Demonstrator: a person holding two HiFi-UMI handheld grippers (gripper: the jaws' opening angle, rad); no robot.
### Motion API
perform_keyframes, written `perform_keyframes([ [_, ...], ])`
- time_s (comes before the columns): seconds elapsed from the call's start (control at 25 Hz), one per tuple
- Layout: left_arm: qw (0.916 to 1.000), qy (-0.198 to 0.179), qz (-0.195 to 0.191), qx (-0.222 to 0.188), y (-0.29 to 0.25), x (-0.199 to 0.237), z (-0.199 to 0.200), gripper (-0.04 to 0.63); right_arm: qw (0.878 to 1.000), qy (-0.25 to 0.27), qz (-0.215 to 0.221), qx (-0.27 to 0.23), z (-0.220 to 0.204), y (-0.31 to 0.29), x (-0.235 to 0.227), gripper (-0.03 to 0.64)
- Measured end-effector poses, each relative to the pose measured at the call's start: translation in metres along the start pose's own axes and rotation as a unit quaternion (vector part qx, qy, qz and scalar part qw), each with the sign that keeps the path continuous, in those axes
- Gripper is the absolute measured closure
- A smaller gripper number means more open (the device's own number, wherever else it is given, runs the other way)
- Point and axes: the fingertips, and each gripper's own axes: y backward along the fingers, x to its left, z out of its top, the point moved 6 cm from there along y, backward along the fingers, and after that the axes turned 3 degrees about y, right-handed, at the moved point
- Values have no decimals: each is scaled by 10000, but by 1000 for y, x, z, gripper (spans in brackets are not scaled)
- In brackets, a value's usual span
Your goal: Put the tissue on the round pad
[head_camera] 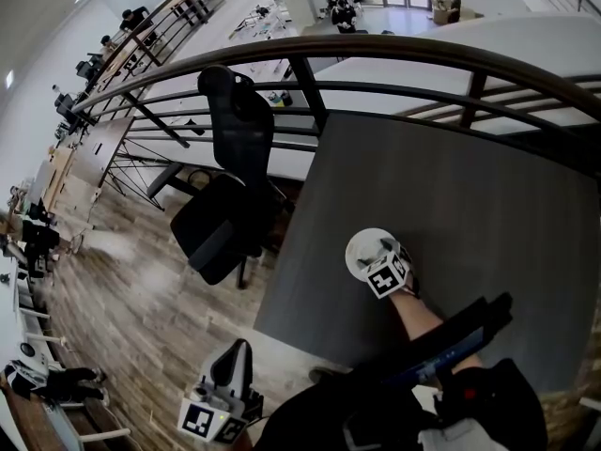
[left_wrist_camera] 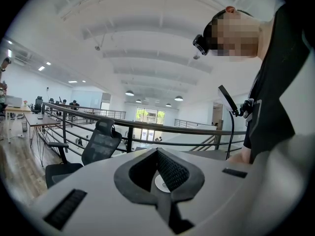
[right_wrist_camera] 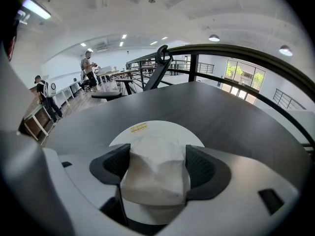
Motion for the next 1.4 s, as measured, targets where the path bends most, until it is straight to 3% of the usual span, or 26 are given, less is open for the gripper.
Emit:
perform_keyframes([
  [0.28, 9999, -30, -38, -98, 1, 3, 4, 592, 10000, -75, 22, 34, -1, -5, -2, 282],
  [0.48, 9999, -80, -60, -78, 5, 6, 2, 592, 9998, -201, 51, -5, 0, -3, -1, 228],
  [0.8, 9992, -327, -88, 188, 7, 26, -12, 592, 9968, -420, -122, -664, 28, 17, -1, 229],
  [1.04, 9984, -164, -530, -125, 5, 8, 0, 592, 9923, -600, -253, -1058, 44, 64, 8, 229],
  [1.08, 9980, -226, -583, -78, 7, 10, -2, 592, 9905, -629, -255, -1197, 50, 72, 10, 237],
  [1.16, 9970, -382, -669, 59, 12, 17, -10, 592, 9854, -644, -262, -1553, 62, 89, 15, 338],
  [1.4, 9939, -407, -1021, -94, 36, 26, -10, 592, 9689, -474, -419, -2392, 88, 145, 48, 460],
])
